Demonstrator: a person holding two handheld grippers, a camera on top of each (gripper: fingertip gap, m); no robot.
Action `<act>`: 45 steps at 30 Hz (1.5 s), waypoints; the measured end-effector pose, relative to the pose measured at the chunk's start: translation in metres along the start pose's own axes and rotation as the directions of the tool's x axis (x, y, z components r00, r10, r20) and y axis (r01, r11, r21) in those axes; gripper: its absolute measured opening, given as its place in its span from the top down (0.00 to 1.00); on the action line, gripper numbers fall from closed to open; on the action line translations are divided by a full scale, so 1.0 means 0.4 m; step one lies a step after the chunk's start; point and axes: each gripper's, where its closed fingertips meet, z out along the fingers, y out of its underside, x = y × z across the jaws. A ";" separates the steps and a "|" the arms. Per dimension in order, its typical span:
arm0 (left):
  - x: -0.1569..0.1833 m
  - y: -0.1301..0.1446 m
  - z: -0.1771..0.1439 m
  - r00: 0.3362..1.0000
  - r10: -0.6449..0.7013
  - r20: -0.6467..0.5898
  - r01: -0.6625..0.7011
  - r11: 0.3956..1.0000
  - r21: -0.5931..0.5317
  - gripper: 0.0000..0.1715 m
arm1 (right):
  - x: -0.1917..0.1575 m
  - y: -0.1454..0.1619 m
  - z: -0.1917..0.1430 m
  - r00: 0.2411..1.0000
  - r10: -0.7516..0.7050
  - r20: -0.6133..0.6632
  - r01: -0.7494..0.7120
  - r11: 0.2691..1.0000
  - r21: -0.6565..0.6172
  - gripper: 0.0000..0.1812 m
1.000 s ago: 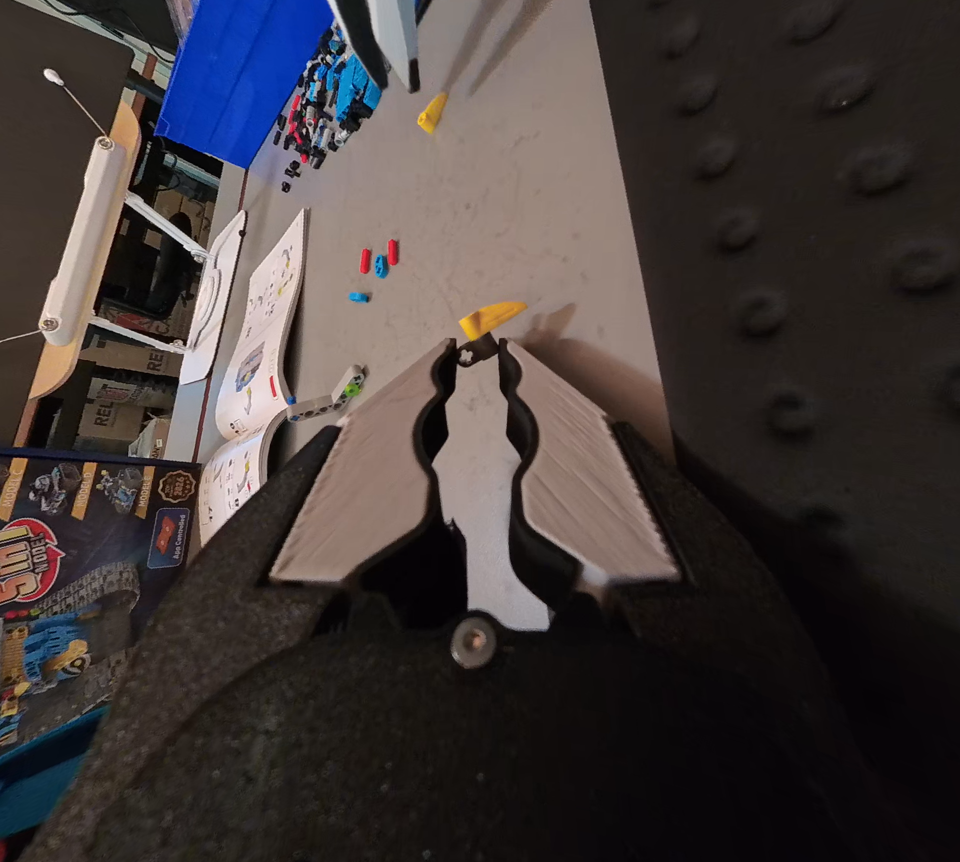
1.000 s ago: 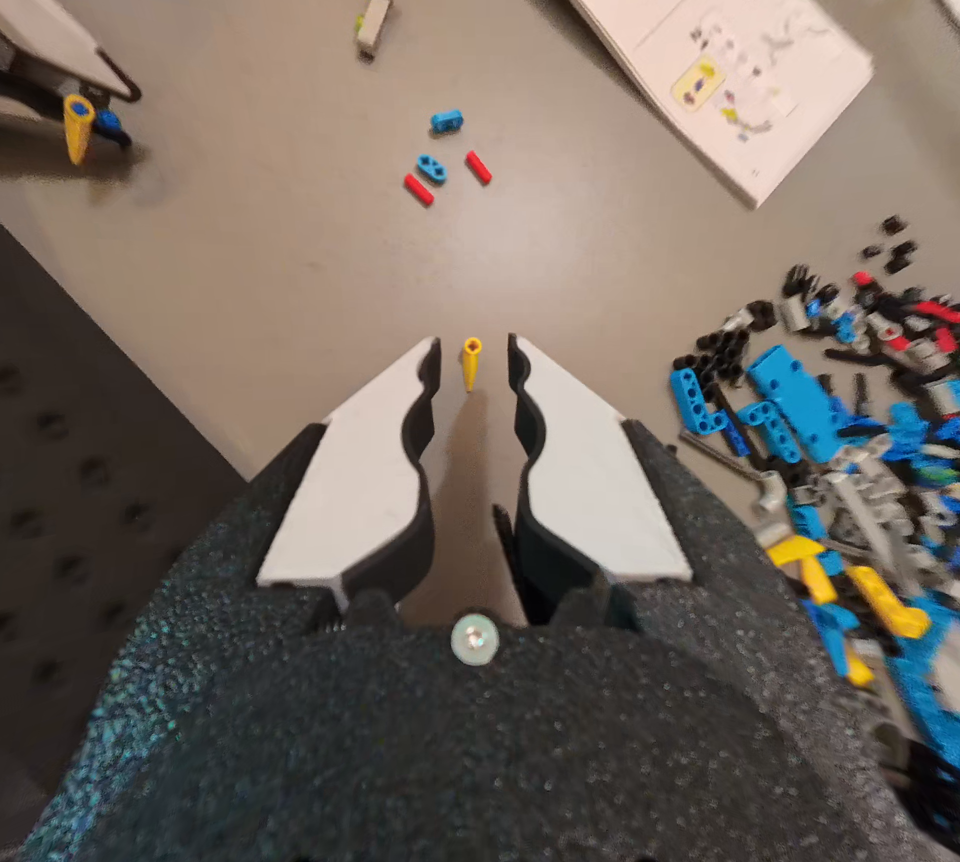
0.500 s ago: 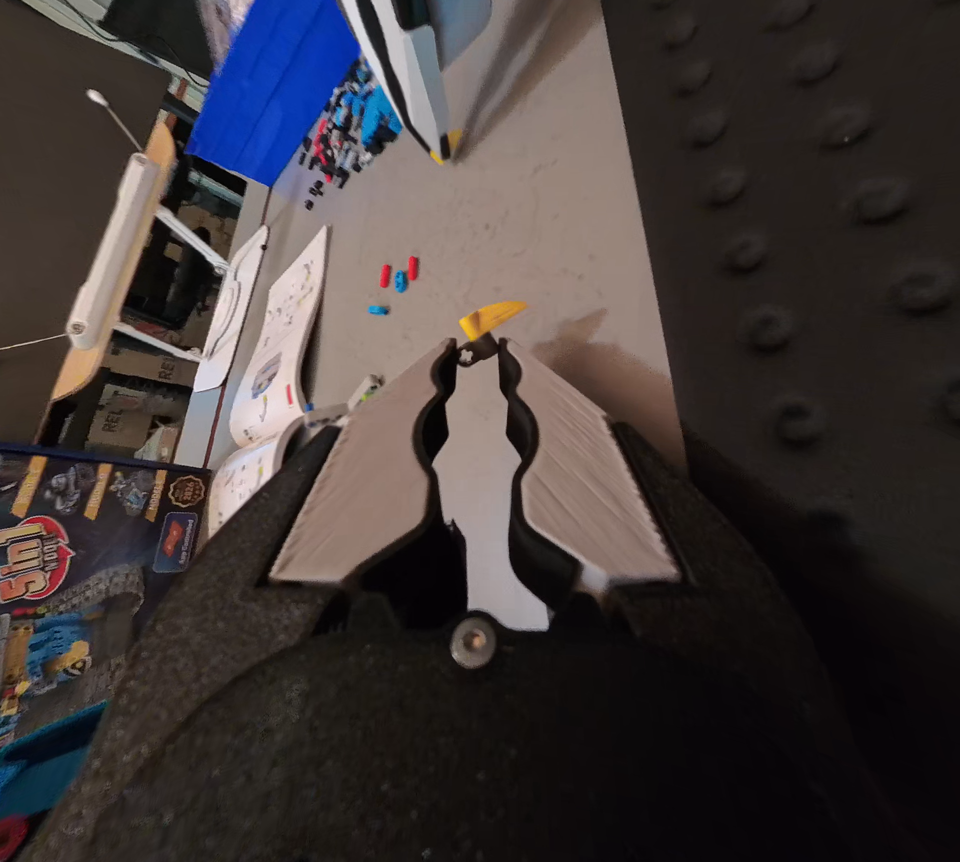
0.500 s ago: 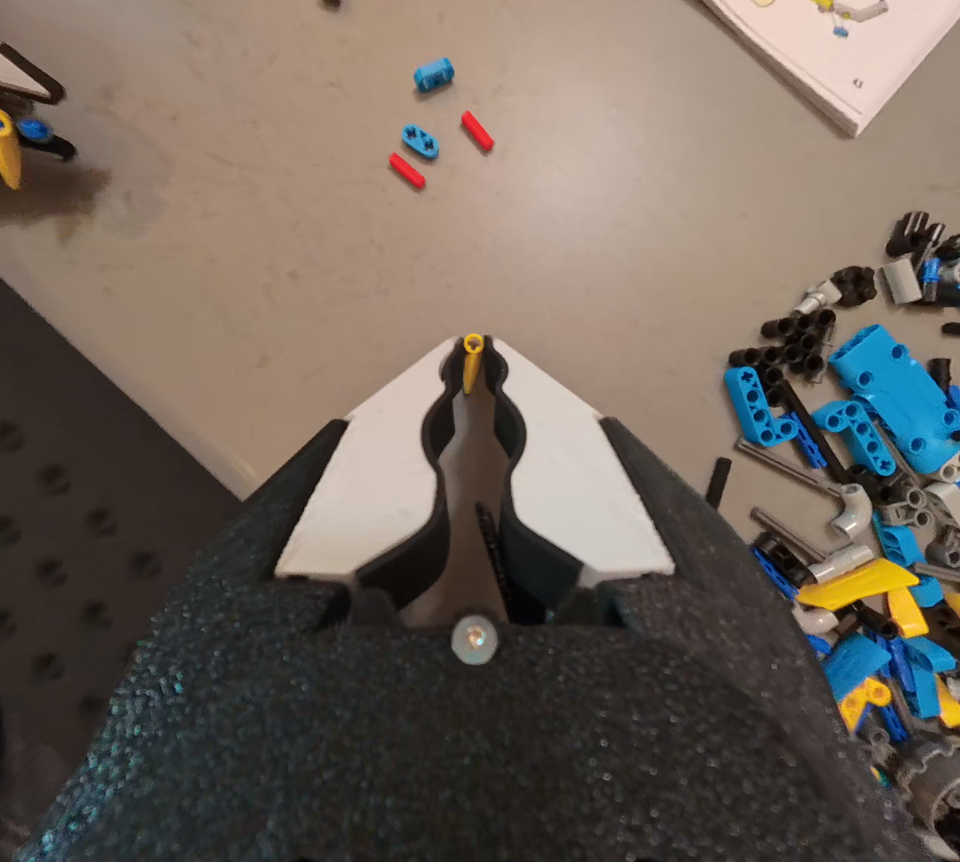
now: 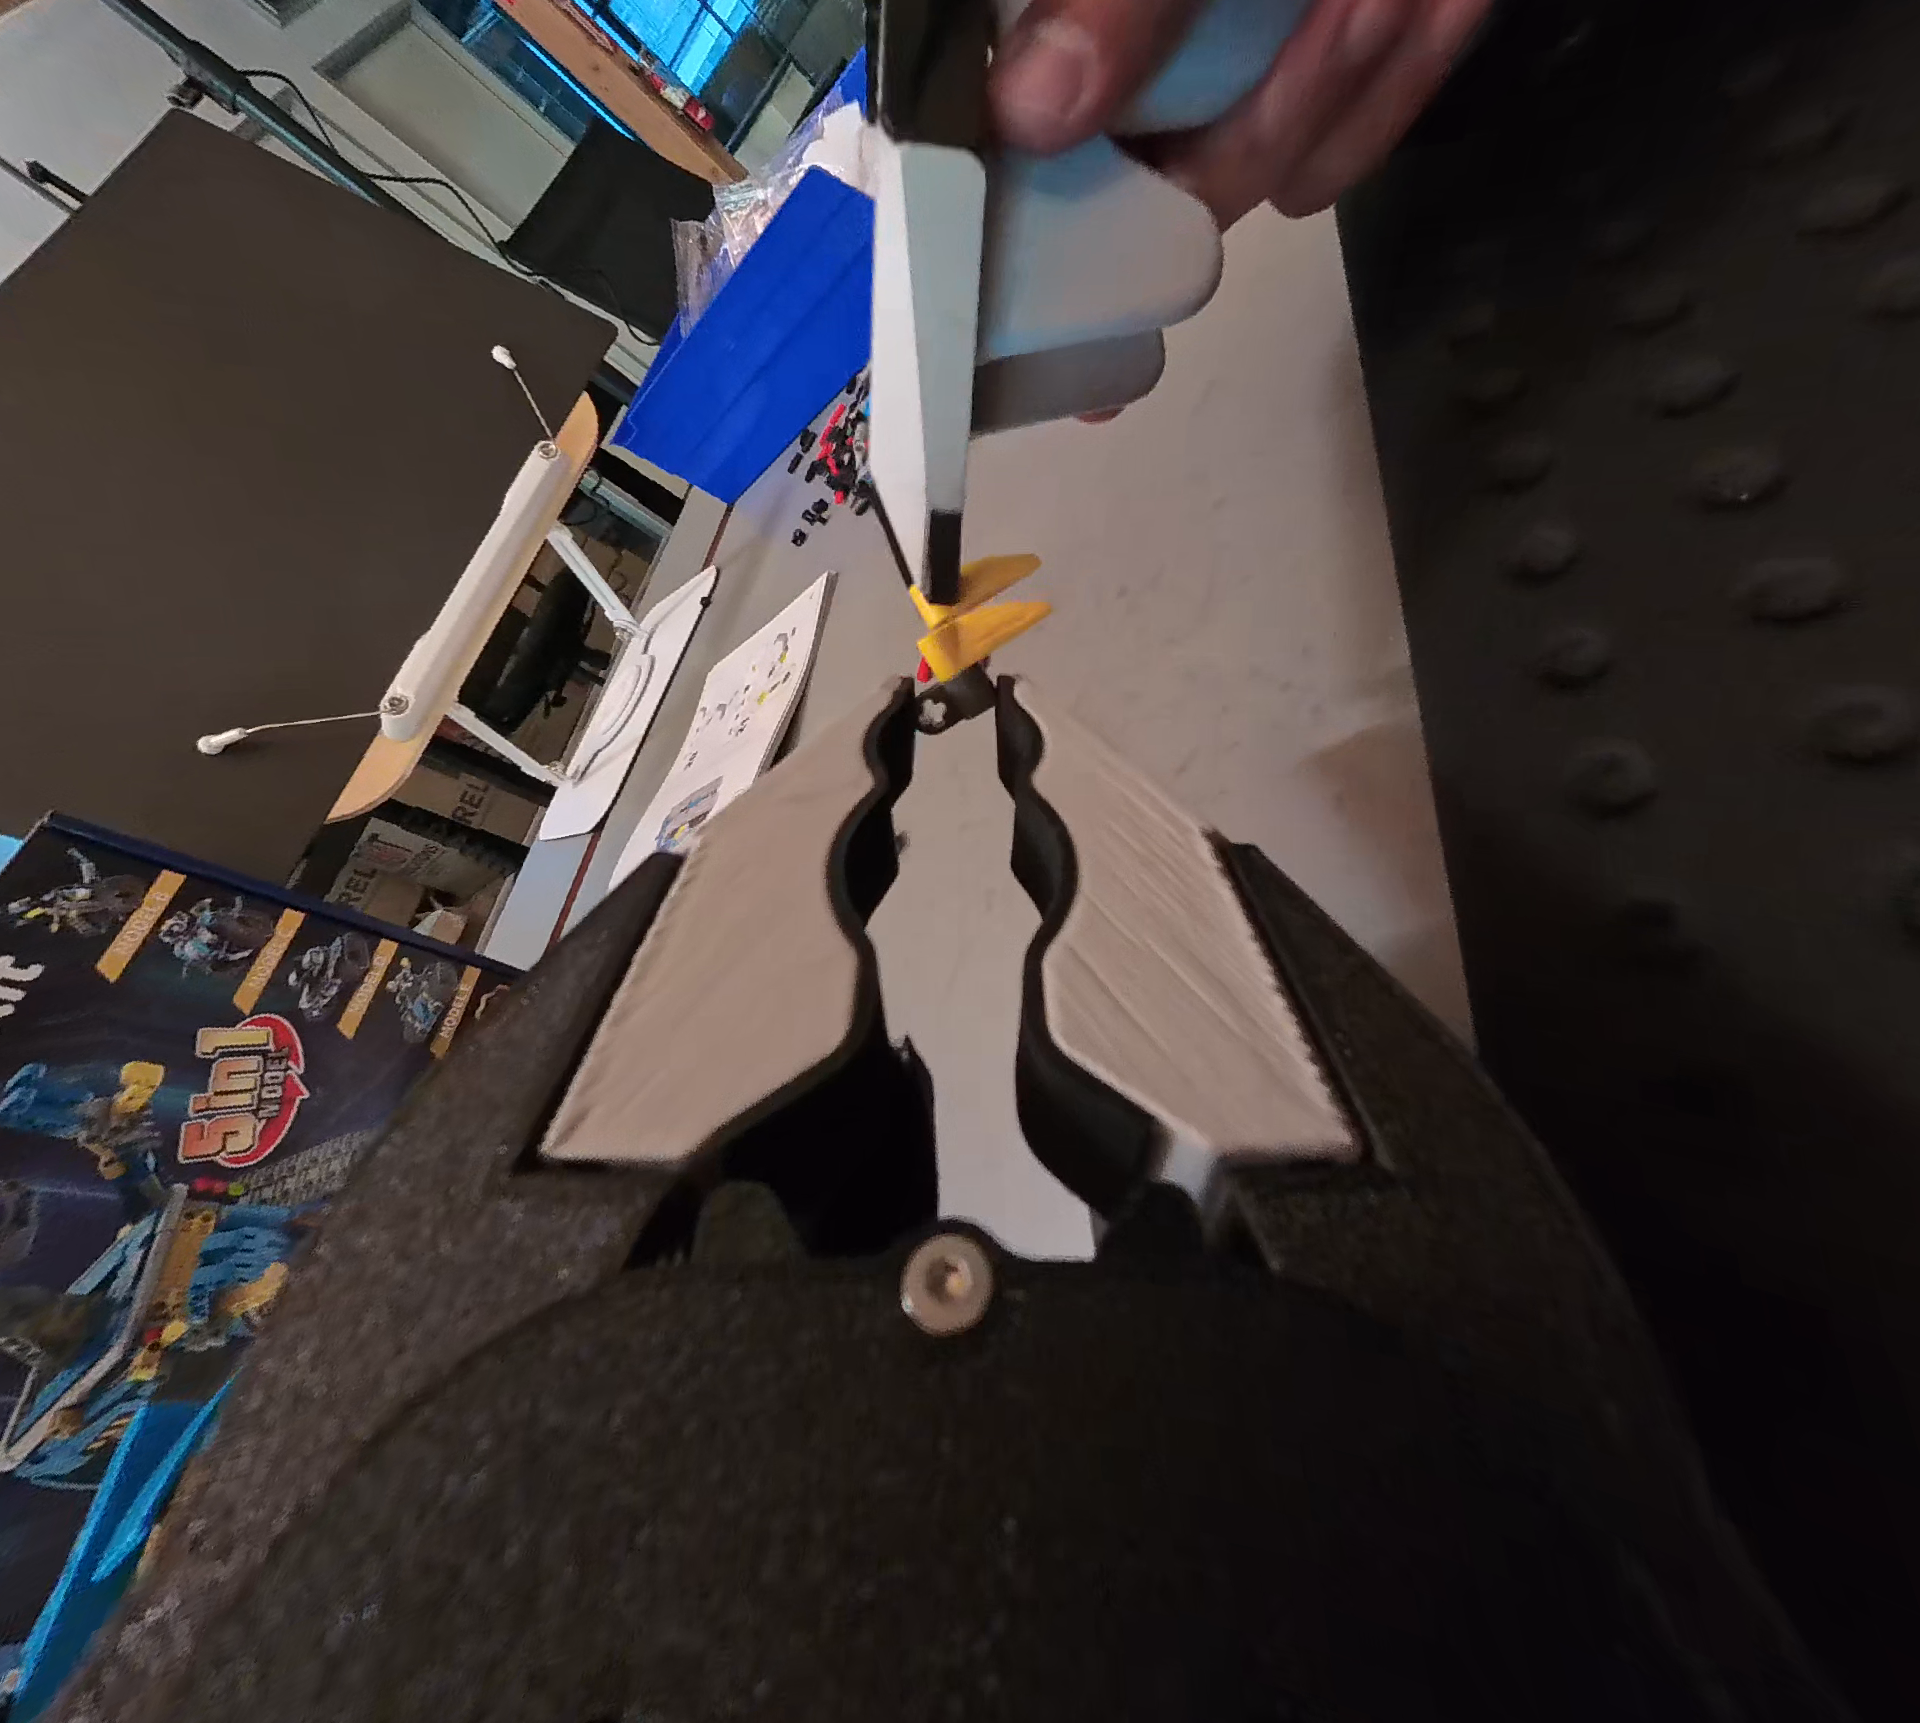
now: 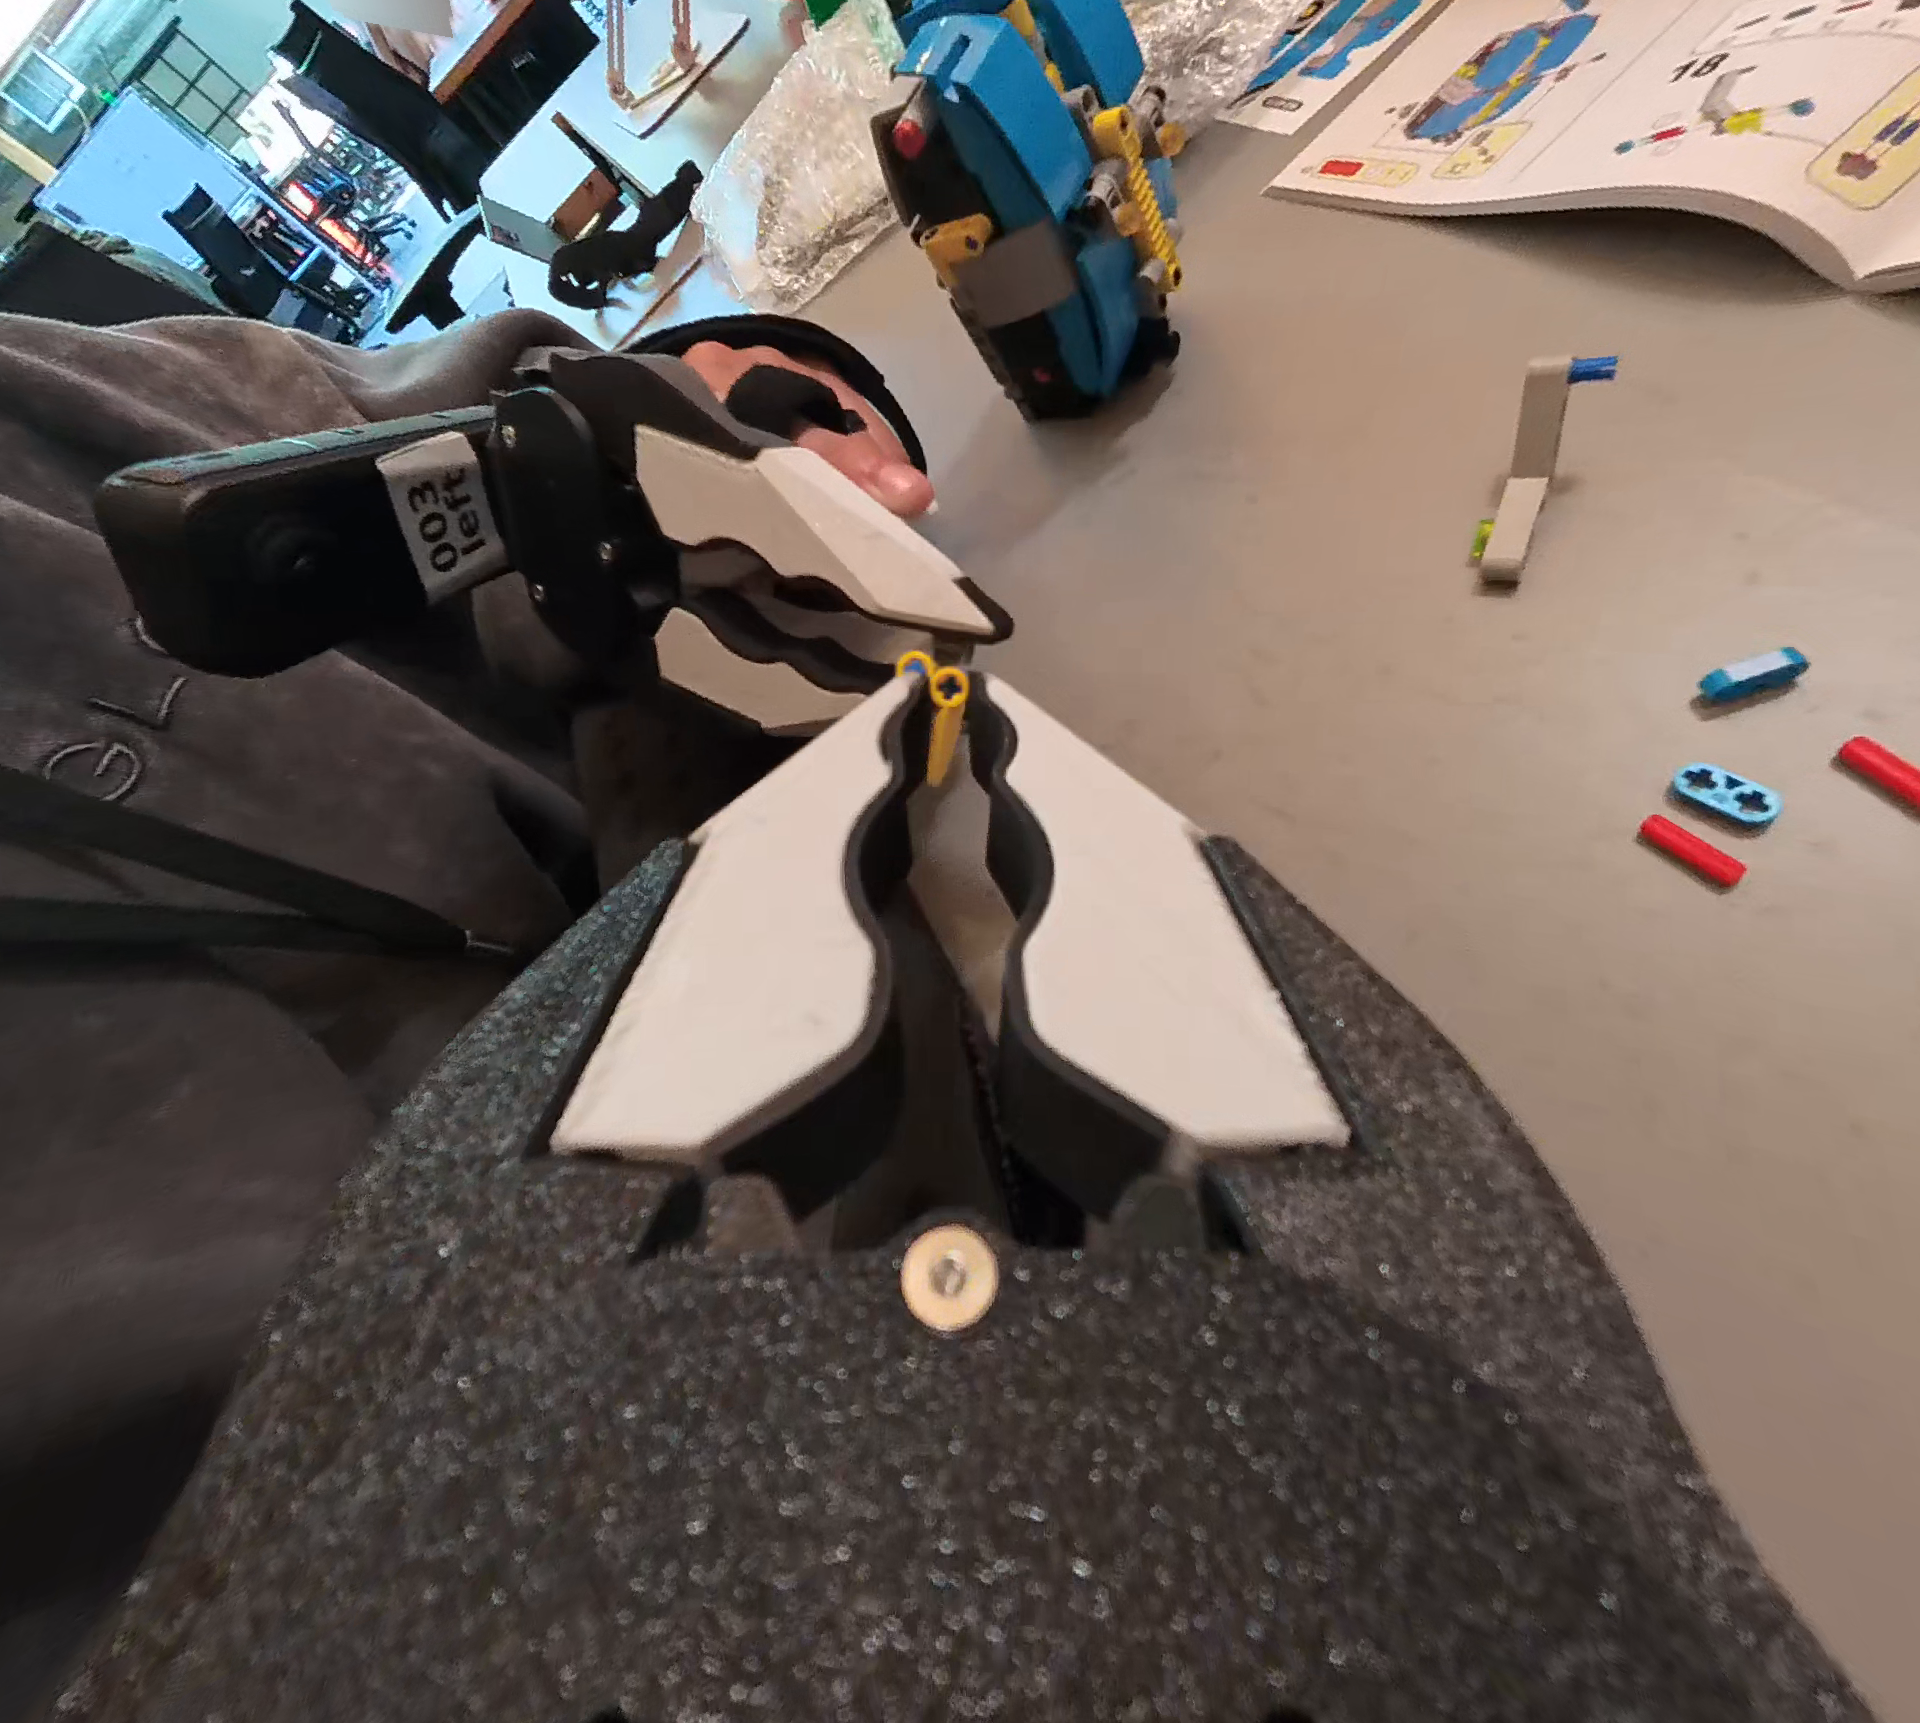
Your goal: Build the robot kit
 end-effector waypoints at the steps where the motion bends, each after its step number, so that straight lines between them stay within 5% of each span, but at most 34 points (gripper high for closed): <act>1: 0.000 0.002 0.001 1.000 0.007 0.002 -0.007 1.000 -0.005 0.92 | -0.002 0.001 0.001 1.000 -0.003 -0.001 0.003 1.000 -0.001 0.97; 16: -0.001 0.007 0.001 0.999 0.038 0.013 -0.038 0.999 -0.020 0.92 | 0.008 0.000 0.008 1.000 -0.005 -0.013 0.006 1.000 0.013 0.96; 24: -0.016 -0.013 -0.012 0.982 0.160 0.103 -0.159 0.987 -0.023 0.92 | -0.016 -0.009 0.002 0.986 0.090 0.138 -0.096 0.994 0.042 0.96; 30: -0.008 0.001 -0.005 0.981 0.174 0.086 -0.169 0.984 -0.061 0.92 | 0.002 0.004 0.008 0.989 -0.133 -0.071 0.129 0.990 -0.054 0.96; 34: -0.005 0.000 -0.004 0.967 0.235 0.101 -0.228 0.971 -0.077 0.92 | 0.001 0.009 0.006 0.994 -0.085 -0.065 0.080 0.994 -0.076 0.96; 45: -0.015 0.001 -0.001 0.986 0.143 0.086 -0.139 0.989 -0.052 0.92 | 0.000 -0.002 0.002 0.998 -0.017 -0.067 0.013 0.998 -0.059 0.96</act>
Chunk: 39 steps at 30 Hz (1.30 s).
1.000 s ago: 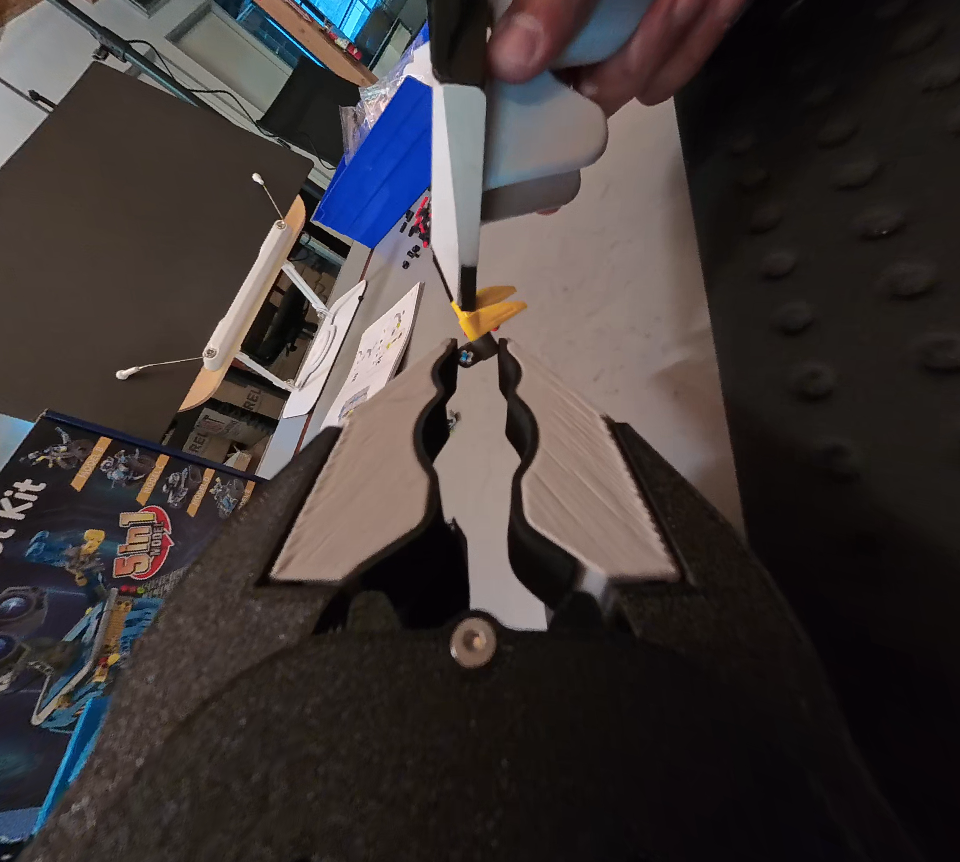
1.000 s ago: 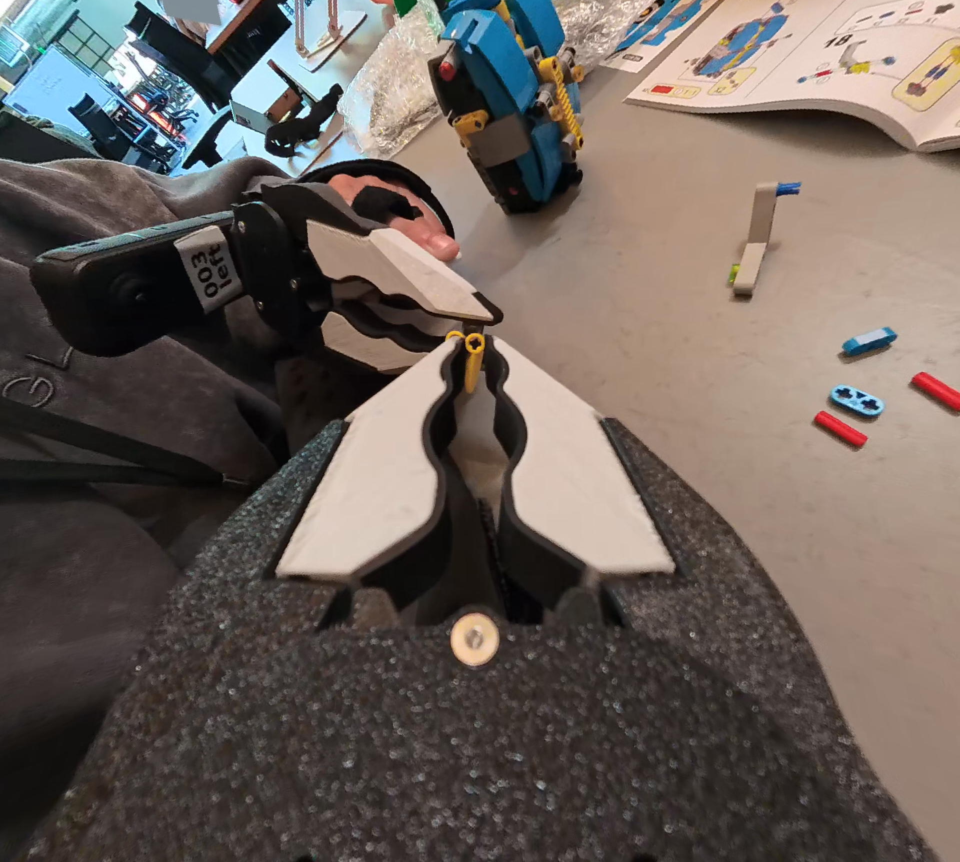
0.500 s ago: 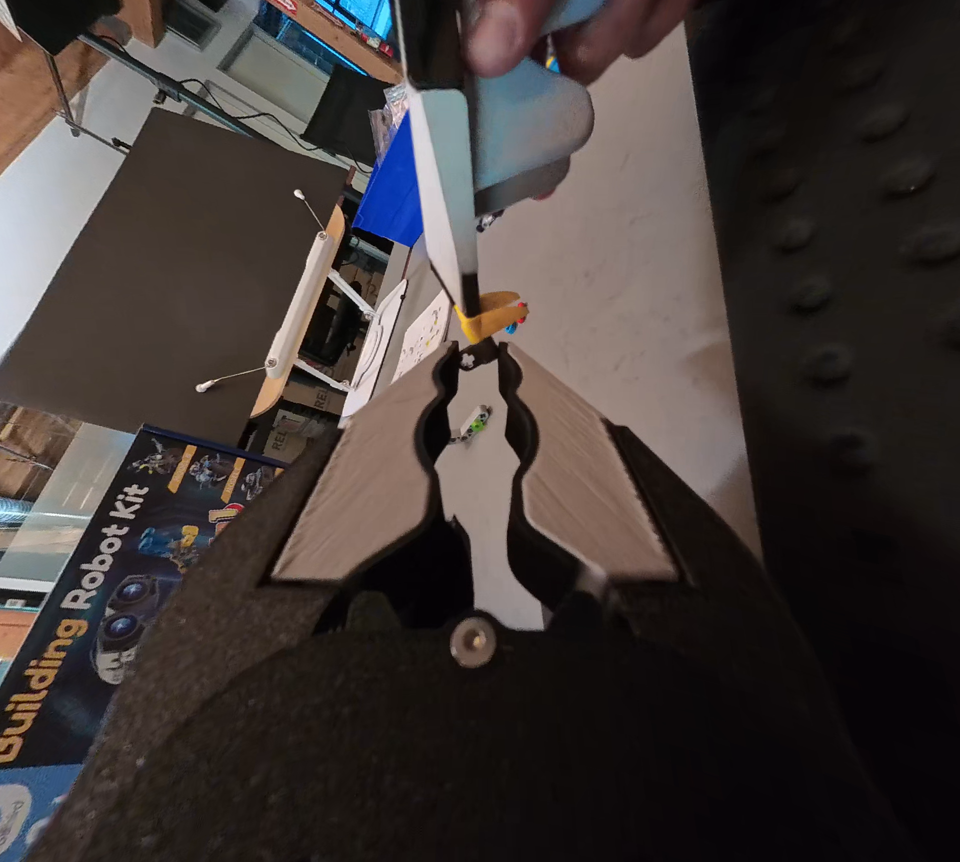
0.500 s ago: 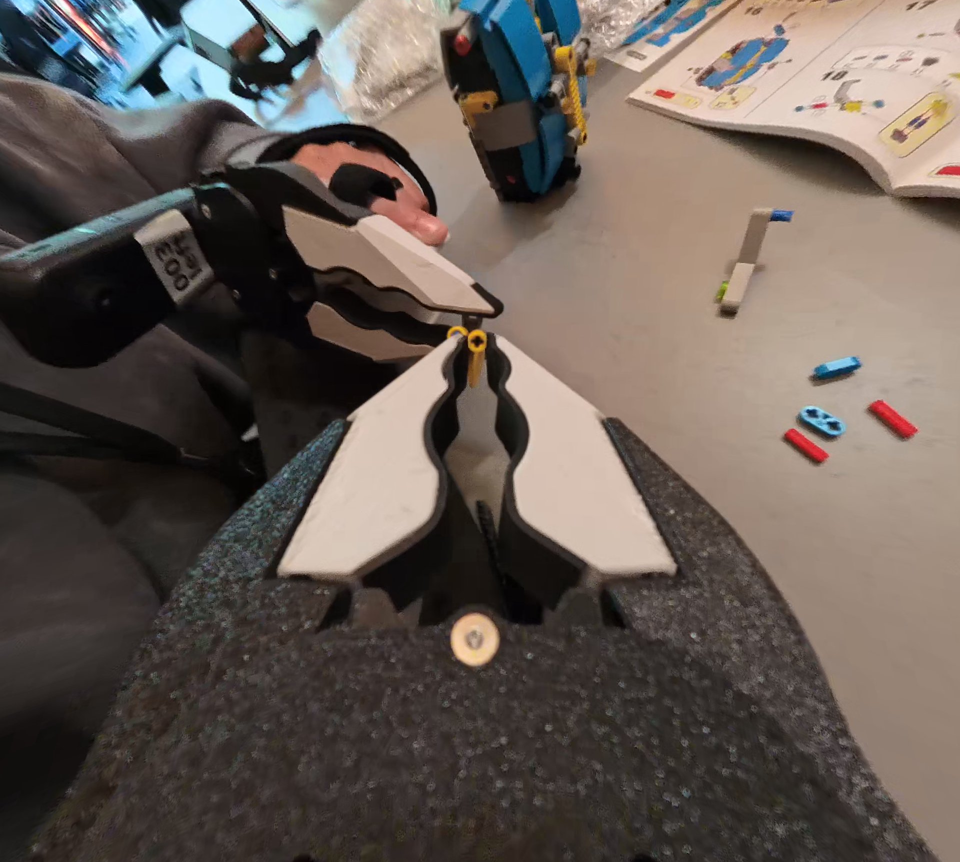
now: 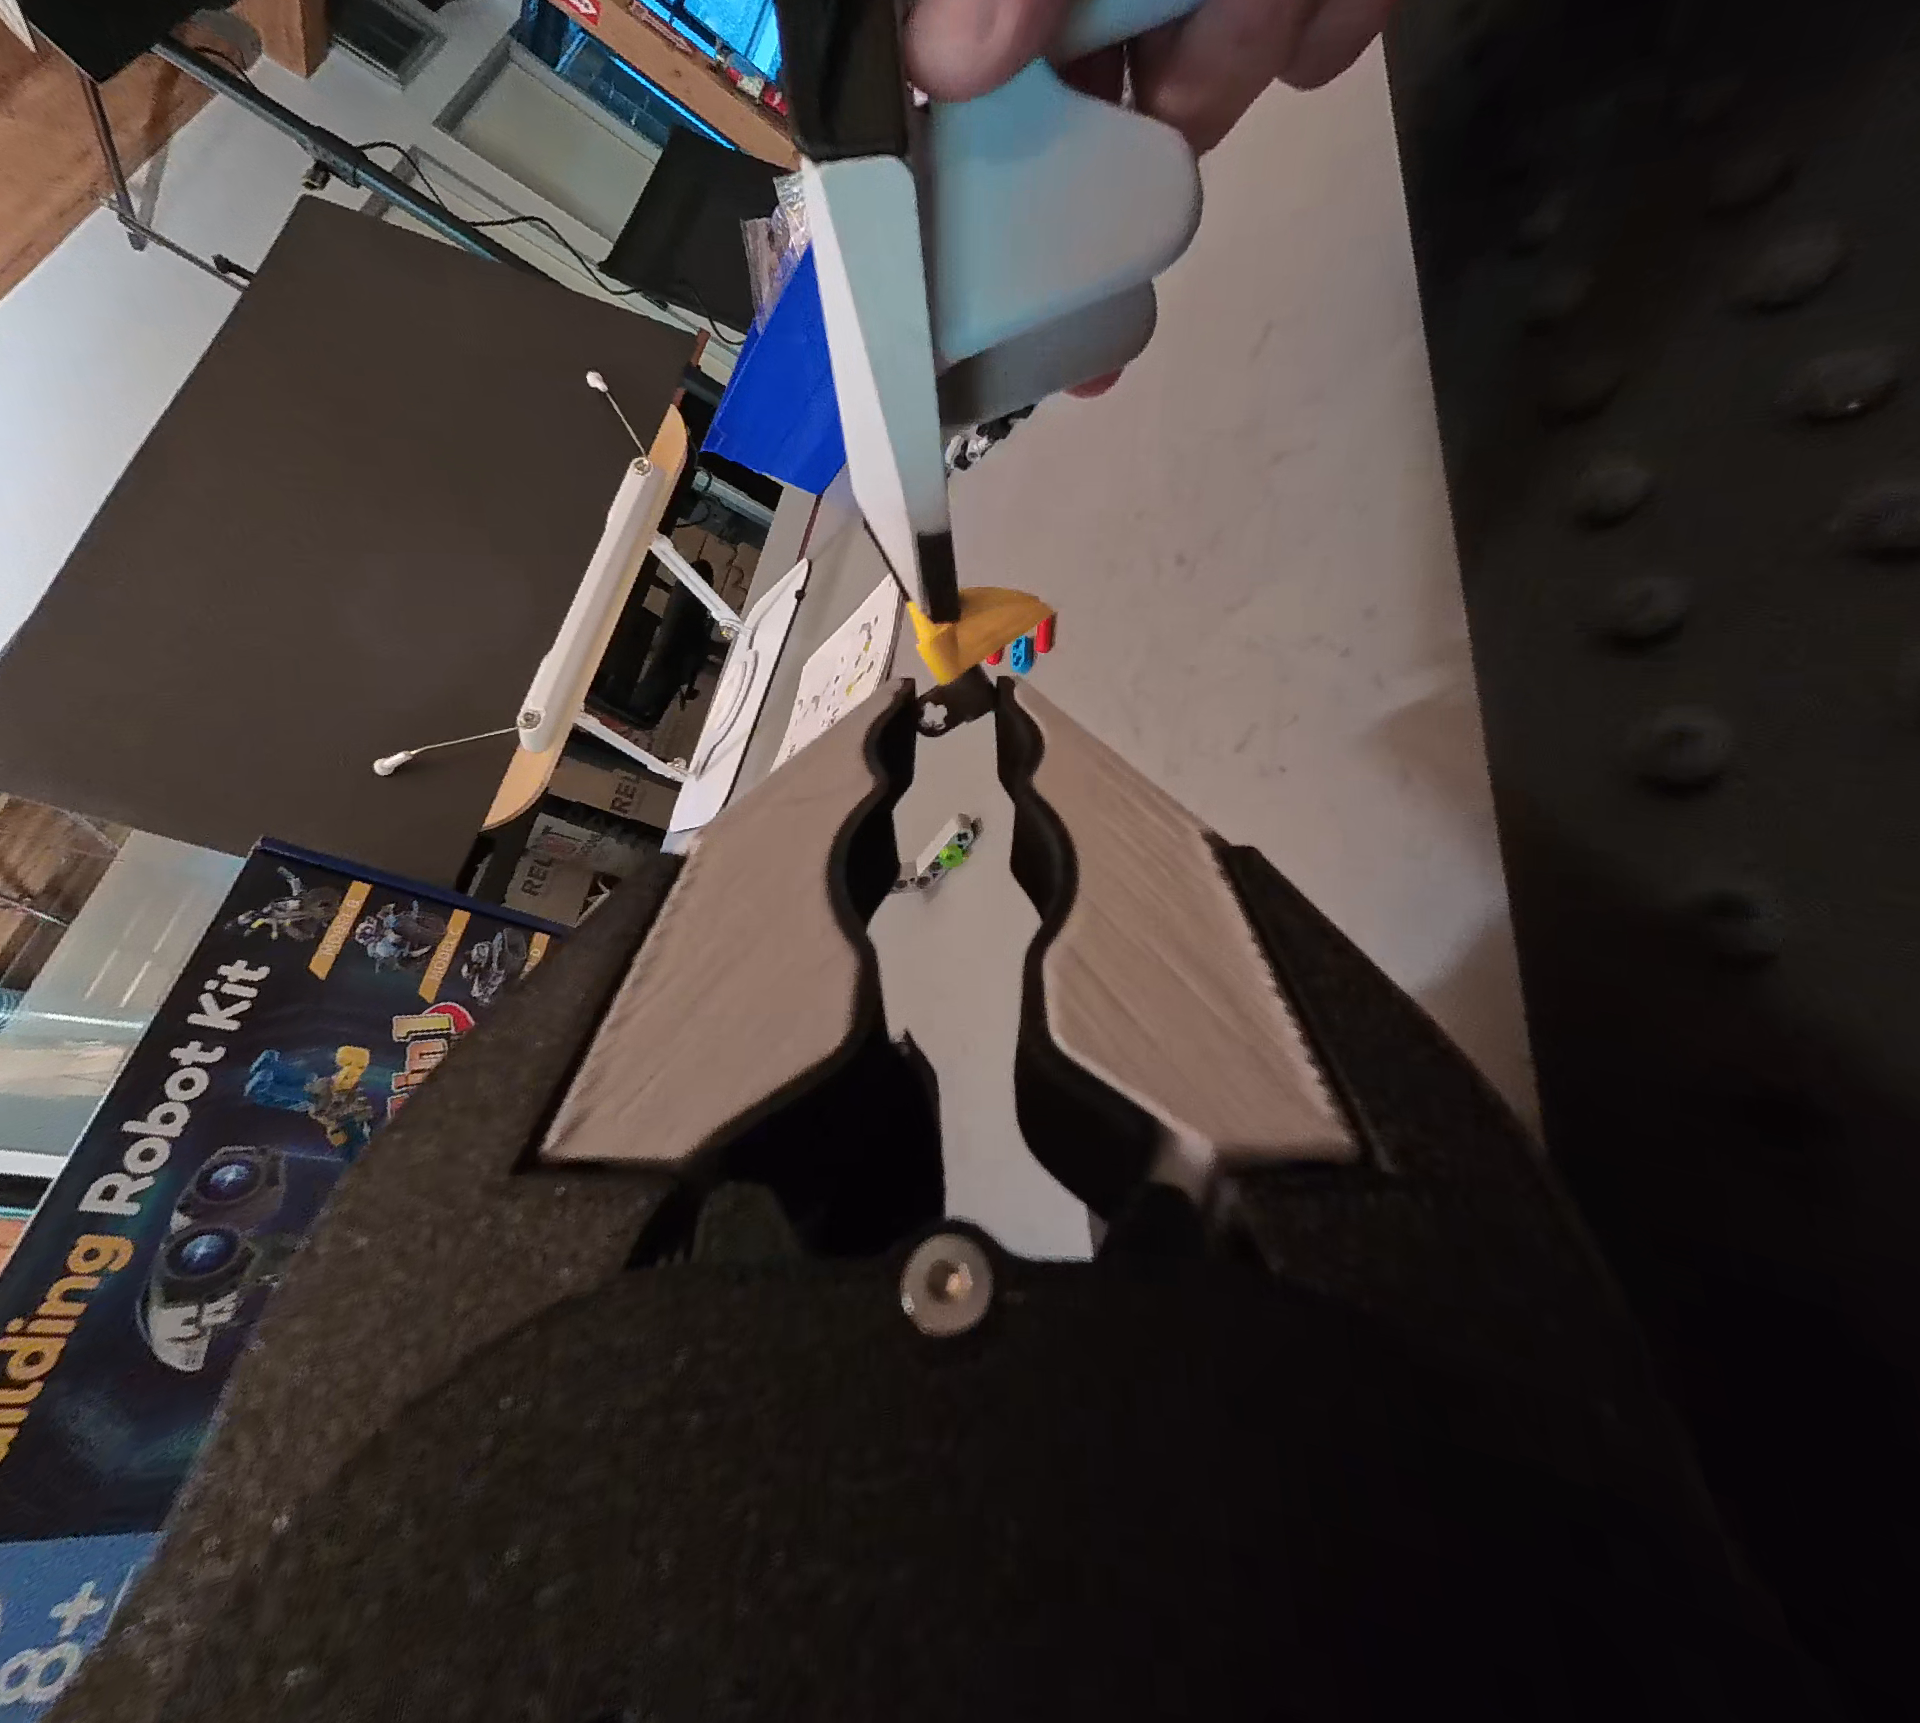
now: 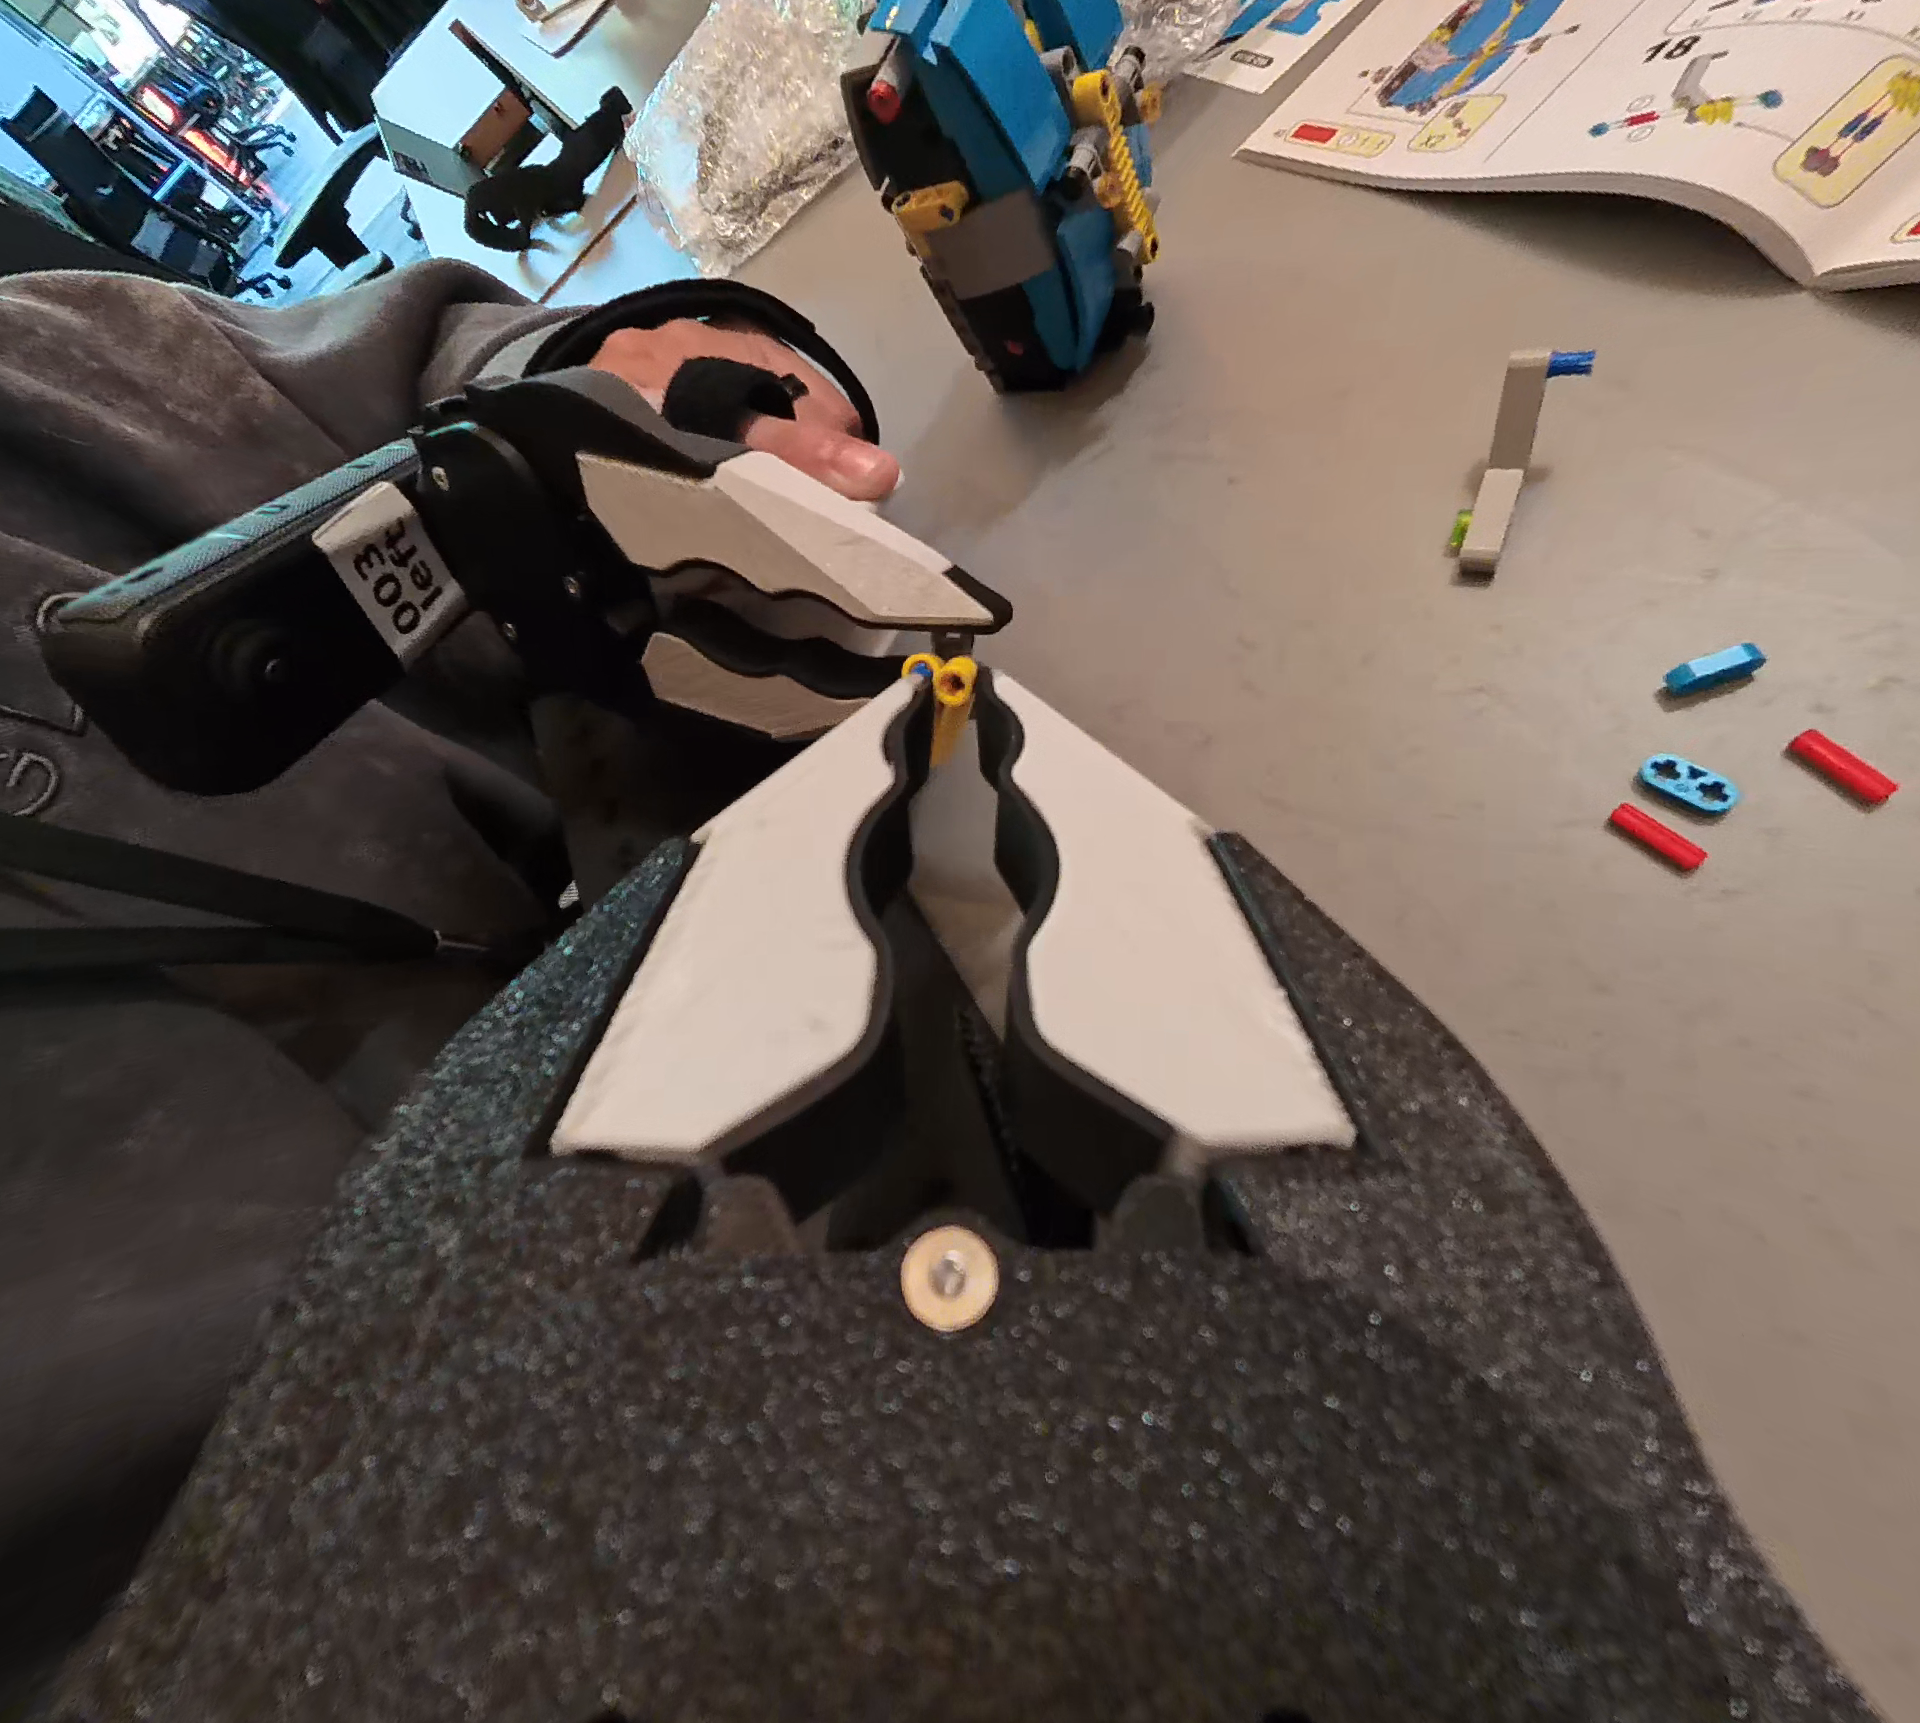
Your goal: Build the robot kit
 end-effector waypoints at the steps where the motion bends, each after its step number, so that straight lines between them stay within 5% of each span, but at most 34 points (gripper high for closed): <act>1: -0.001 -0.001 -0.001 1.000 0.001 0.002 -0.001 1.000 0.002 0.92 | -0.001 0.000 0.000 1.000 0.005 0.008 -0.005 1.000 0.002 0.96; 23: 0.013 -0.013 -0.004 0.999 0.031 -0.010 -0.031 0.999 0.032 0.92 | -0.027 0.008 -0.009 0.963 0.202 0.178 -0.199 0.979 -0.036 0.88; 39: 0.014 -0.024 -0.013 0.999 0.049 0.005 -0.049 0.997 0.053 0.92 | -0.021 0.008 -0.012 0.918 0.282 0.278 -0.287 0.958 -0.024 0.95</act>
